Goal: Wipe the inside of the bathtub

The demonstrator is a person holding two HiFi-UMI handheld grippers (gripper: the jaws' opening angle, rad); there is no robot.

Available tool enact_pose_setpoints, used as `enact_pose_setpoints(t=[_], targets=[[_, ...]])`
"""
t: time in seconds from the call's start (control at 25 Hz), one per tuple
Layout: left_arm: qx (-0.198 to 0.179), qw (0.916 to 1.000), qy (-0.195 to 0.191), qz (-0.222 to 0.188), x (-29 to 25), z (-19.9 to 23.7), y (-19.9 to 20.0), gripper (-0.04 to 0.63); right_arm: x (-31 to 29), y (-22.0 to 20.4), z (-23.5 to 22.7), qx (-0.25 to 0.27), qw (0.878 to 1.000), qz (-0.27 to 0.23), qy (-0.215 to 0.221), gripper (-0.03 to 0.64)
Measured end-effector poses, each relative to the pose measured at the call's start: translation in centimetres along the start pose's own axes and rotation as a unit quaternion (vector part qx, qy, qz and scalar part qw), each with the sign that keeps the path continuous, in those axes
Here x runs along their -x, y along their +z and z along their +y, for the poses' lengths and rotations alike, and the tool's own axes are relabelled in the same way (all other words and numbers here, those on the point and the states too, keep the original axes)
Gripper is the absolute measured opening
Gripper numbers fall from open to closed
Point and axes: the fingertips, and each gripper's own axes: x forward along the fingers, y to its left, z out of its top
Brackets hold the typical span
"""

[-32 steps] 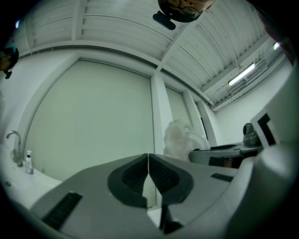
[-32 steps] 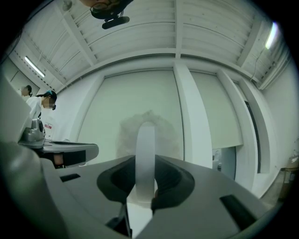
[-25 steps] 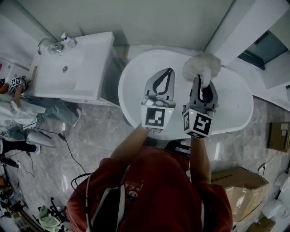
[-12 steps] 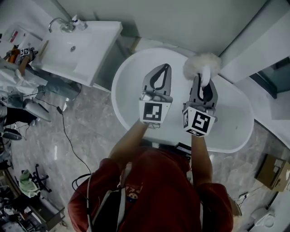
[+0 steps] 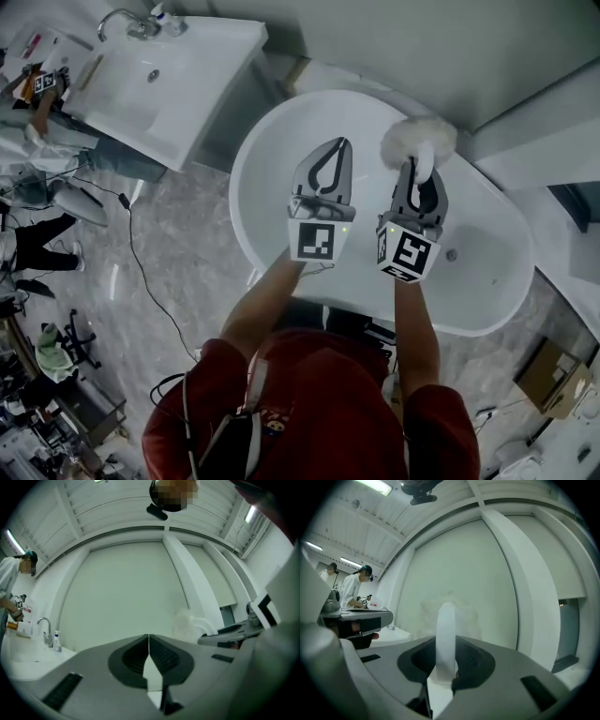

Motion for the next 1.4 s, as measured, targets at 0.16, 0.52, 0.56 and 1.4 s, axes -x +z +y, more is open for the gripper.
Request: enact_pose_setpoints(t=[0.16,0.52,0.56,1.4], targets=[[-0.028,0.9994,-0.019,0.013,-2.3,3.0,-4.3,0.017,-4.3,-4.8,2.0,0.002,1.0,0.03,-0.009,0.092],[-0.029,0.9959,-0.047,0.071,-6.8,9.7,-19.6,0.017,-15.1,-20.7,8.1,0.001,0.995,0.093,-0.031,0.091],[-0.02,0.9958,-0.044,0.077,-7.4,10.5,-21.9,0.017,-16.5,-23.0,8.5,-0.001,0.994,0.103,-0.031,0.091],[-0.003,0.9917,-0.011,0.128,-8.6,12.1,-39.6,0.017,-26.3,-39.7,10.9,-0.031,0.994,0.102,0.018,0.091]])
